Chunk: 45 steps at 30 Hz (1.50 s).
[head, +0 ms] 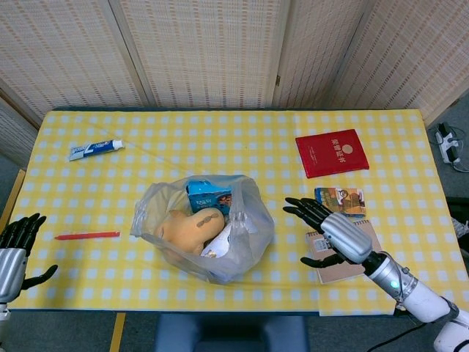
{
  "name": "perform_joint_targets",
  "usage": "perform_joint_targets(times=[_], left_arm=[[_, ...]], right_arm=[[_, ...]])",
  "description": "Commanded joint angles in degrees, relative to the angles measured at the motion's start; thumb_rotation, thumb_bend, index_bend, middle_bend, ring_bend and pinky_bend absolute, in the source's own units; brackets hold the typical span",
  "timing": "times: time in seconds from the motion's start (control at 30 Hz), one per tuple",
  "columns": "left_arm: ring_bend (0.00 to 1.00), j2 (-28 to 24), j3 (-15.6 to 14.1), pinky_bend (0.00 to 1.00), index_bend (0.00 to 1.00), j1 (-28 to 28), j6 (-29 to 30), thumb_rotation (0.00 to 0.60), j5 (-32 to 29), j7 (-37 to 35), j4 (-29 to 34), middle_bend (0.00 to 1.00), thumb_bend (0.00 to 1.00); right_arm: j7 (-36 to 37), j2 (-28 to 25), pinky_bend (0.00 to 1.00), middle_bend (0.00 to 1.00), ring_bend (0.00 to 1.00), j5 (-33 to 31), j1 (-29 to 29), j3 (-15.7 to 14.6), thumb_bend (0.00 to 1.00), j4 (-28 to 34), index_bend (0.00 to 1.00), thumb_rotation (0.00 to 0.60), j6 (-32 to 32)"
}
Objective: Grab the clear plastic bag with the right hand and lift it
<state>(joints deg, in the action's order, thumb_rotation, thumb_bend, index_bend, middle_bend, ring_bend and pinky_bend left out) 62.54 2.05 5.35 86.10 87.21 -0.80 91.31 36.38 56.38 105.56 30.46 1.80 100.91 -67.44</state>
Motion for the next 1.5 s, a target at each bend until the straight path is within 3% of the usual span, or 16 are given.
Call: perform_joint_targets(times=[0.03, 0.33, 0.53, 1.13, 1.33, 1.5], left_arm=[[0.09, -0.17, 0.02, 0.12, 0.0, -0.15, 0.09, 0.6, -0.17, -0.31, -0.05, 0.1, 0.22], [0.09, -0.48, 0.12, 0.12, 0.0, -0.18, -0.04, 0.6, -0.35, -1.26, -0.1, 0.1, 0.22], [0.09, -0.53, 0.58, 0.05, 0.0, -0.57, 0.96, 0.6, -0.64, -1.97, -0.41, 0.1, 0.22], [0.09, -1.03, 0.81, 0.07, 0.0, -1.39, 2.71, 0.6, -0.04, -3.9, -0.79, 0.1, 0.22], [0.09, -0.84, 0.92, 0.07, 0.01, -1.56, 3.04, 0.6, -0.01, -4.27, -1.26, 0.1, 0.22], [0.09, -0.9, 1.06, 0.07, 0.01, -1.65, 3.09, 0.6, -0.23, -4.42, -1.27, 0.1, 0.22]], right_arm=[[0.81, 0.18, 0.0, 0.0, 0.0, 0.39, 1.11, 0.37, 0.27, 0.66, 0.0, 0.6, -0.06], [3.57, 0.86, 0.0, 0.0, 0.0, 0.93, 5.26, 0.54, 0.26, 2.38, 0.0, 0.6, 1.68], [6.27, 2.32, 0.0, 0.0, 0.0, 1.19, 7.45, 1.17, 0.26, 2.31, 0.0, 0.6, 0.8], [10.97, 7.19, 0.0, 0.0, 0.0, -0.01, 13.43, 1.9, 0.25, 0.37, 0.0, 0.6, 1.63], [16.97, 10.06, 0.0, 0.0, 0.0, -1.34, 15.49, 2.43, 0.24, -1.8, 0.0, 0.6, 1.26], [27.83, 11.76, 0.0, 0.0, 0.0, -3.07, 18.08, 2.26, 0.24, -3.13, 0.0, 0.6, 2.65]])
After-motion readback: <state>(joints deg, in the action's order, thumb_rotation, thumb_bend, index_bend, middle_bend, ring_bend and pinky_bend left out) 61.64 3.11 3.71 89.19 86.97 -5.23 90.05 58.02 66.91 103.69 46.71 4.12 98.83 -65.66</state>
